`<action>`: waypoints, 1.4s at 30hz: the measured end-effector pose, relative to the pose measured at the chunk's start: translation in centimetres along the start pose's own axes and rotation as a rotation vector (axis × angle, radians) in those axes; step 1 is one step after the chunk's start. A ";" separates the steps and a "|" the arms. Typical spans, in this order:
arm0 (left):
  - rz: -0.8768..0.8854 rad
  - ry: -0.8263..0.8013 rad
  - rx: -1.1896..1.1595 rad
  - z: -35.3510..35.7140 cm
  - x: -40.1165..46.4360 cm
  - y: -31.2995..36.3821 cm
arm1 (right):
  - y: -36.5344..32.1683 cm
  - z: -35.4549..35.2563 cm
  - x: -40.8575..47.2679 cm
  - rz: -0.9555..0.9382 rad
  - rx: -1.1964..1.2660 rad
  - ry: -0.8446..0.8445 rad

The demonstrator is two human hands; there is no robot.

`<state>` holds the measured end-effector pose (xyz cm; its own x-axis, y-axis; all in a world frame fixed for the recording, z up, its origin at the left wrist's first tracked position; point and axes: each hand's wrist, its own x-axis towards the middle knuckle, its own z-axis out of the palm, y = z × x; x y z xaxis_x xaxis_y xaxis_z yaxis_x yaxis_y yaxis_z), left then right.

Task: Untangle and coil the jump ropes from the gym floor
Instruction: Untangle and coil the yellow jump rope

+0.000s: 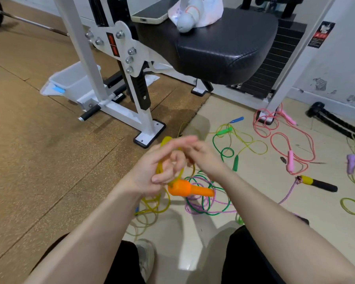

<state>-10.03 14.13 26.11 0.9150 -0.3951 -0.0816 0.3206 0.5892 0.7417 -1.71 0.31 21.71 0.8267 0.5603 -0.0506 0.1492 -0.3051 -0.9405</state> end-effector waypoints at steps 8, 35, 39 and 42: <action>0.208 0.757 0.174 -2.8 0.2 1.7 | -5.7 1.7 -5.3 0.093 -0.733 -0.879; -0.189 0.393 0.533 -1.7 1.9 0.1 | -7.3 -2.3 -1.9 -0.169 -0.194 -0.234; -0.256 -0.086 -0.013 -0.3 0.8 0.1 | -3.5 -2.8 0.5 -0.048 0.135 0.235; -0.073 -0.113 -0.102 0.1 0.4 0.5 | -0.6 -0.7 -0.4 0.066 0.157 0.041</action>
<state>-9.52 14.21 26.54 0.8570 -0.5125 -0.0532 0.4136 0.6226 0.6643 -1.73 -0.27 22.49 0.8537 0.5104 -0.1029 0.0104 -0.2143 -0.9767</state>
